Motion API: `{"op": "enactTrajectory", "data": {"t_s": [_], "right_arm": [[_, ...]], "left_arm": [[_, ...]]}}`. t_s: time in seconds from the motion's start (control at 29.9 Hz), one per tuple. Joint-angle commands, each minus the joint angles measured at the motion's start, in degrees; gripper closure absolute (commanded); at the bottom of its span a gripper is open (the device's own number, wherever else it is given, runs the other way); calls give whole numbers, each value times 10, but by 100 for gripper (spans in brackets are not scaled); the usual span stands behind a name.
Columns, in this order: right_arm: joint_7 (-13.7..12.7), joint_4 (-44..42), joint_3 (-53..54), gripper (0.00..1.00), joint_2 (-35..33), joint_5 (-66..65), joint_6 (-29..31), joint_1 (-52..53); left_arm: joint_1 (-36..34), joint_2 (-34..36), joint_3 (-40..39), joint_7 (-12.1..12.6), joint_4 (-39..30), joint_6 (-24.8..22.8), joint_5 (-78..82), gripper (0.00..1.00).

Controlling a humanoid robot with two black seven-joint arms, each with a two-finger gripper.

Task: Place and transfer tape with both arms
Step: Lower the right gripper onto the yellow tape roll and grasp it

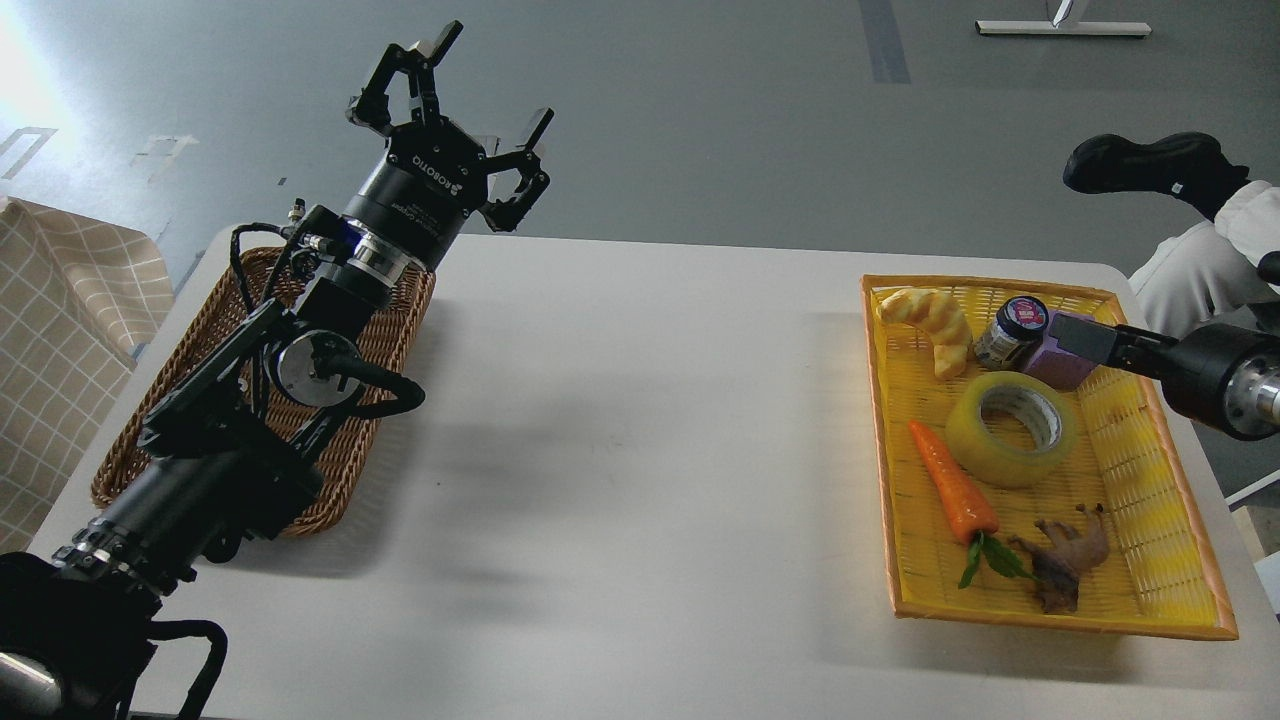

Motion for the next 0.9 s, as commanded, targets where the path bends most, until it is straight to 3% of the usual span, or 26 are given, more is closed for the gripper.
{"op": "enactTrajectory", "data": {"t_s": [0.0,0.53,0.87], "right_arm": [[0,2,0,10,5,-29,0,-17],[0,-20,-31,11,48,-147,0,-30],[0,-53,-59,14,73,-153,0,-24]], "left_arm": [[1,-3,-1,0,0,0,-1,2],[2,-4,-1,0,0,0,0,2],[2,-3,-1,0,0,0,0,2]]}}
